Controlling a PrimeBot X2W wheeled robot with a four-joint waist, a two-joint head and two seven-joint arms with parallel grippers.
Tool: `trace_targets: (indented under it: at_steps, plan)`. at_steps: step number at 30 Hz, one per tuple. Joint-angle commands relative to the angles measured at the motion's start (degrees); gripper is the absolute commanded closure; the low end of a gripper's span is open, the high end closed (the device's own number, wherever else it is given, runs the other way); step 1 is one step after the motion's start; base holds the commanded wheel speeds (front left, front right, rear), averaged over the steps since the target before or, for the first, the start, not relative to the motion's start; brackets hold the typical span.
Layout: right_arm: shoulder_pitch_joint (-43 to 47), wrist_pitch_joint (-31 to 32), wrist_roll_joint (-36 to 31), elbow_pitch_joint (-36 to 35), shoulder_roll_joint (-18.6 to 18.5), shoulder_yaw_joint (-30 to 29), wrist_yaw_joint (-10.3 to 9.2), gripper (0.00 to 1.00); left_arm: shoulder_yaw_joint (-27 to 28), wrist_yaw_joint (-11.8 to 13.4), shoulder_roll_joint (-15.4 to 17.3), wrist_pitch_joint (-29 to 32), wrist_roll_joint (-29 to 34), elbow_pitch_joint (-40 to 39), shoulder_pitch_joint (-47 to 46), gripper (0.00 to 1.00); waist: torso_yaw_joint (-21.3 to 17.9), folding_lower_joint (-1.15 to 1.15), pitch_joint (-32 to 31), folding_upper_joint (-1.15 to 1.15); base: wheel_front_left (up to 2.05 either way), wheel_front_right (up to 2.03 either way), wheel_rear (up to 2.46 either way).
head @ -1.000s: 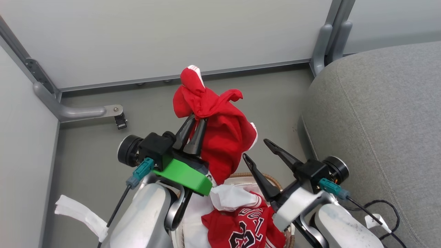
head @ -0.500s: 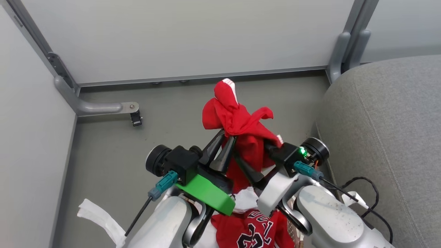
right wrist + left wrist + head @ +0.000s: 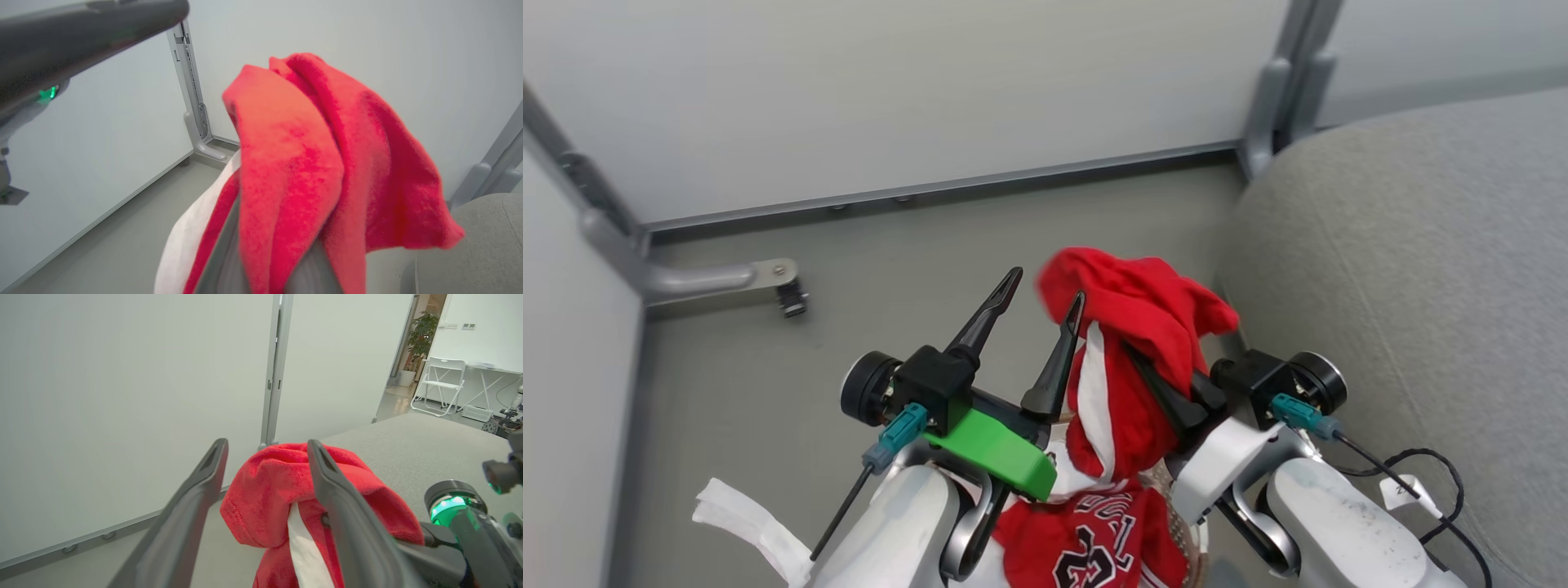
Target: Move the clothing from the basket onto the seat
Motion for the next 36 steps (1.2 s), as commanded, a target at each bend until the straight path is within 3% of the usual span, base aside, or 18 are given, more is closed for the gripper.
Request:
trace_targets:
  at_steps: [1,7,14,20,32,36]
  plan:
    - [0.88,-0.28,0.16,-0.50,-0.49,-0.51,-0.08,1.00,0.46,-0.26,0.15,0.03,0.44,0.48,0.24,0.00,-8.65,0.00,3.20,0.58,0.00,0.00,0.00]
    - [1.39,-0.28,0.34,-0.49,-2.53,-2.48,-0.08,1.00,0.96,-1.02,0.21,0.03,1.48,2.24,0.29,0.00,-16.99,0.00,5.61,0.58,0.00,0.00,0.00]
    - [-3.25,-0.29,-0.52,1.53,-7.32,-5.86,-0.08,1.00,0.55,-1.79,0.26,0.03,2.80,4.83,-1.69,0.00,-20.23,0.00,9.85,0.58,0.00,0.00,0.00]
    - [-11.49,-0.29,0.36,7.43,-12.64,-7.71,-0.08,1.00,0.52,-2.25,0.26,0.03,4.45,7.46,-3.61,0.00,-18.49,0.00,15.40,0.58,0.00,0.00,0.00]
    - [-33.97,0.00,4.76,25.15,-22.57,-9.67,-0.08,1.00,1.00,-2.72,1.22,0.03,7.96,8.85,-8.47,0.00,-10.80,0.00,26.77,0.58,0.00,0.00,0.00]
    - [-40.05,-0.14,5.75,29.97,-24.22,-12.11,-0.08,1.00,0.77,-2.76,1.40,0.03,8.15,8.58,-9.92,0.00,-8.57,0.00,29.27,0.58,0.00,0.00,0.00]
